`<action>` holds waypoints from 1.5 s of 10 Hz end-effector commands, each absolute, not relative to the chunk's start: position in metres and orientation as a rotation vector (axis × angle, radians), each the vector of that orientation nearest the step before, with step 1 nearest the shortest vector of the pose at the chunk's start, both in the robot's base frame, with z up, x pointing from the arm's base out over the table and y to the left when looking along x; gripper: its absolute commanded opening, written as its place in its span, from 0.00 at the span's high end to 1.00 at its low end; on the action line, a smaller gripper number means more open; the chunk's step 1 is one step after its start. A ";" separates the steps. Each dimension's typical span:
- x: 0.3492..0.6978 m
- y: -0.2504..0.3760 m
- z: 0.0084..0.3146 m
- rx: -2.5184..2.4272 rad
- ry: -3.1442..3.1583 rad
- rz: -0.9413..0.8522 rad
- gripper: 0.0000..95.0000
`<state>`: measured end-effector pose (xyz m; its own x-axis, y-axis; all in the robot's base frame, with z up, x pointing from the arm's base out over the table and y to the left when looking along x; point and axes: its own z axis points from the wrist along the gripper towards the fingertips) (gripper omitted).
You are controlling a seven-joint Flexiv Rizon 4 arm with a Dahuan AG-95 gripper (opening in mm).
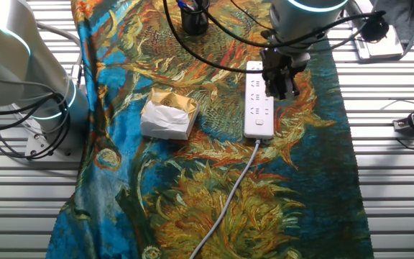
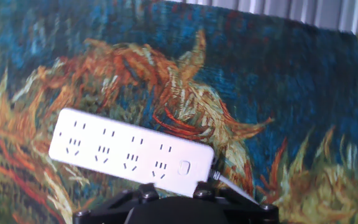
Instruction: Turn on the power strip by pressing the button
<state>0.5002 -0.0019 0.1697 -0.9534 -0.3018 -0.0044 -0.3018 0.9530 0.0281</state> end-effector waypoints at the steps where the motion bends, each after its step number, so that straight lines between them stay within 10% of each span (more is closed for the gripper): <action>1: 0.502 -0.008 0.170 -0.499 3.113 0.050 1.00; 15: 0.536 -0.024 0.110 -0.543 3.214 0.202 1.00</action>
<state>0.5366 -0.0240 0.1076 -0.9374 -0.3317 0.1064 -0.3158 0.9381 0.1426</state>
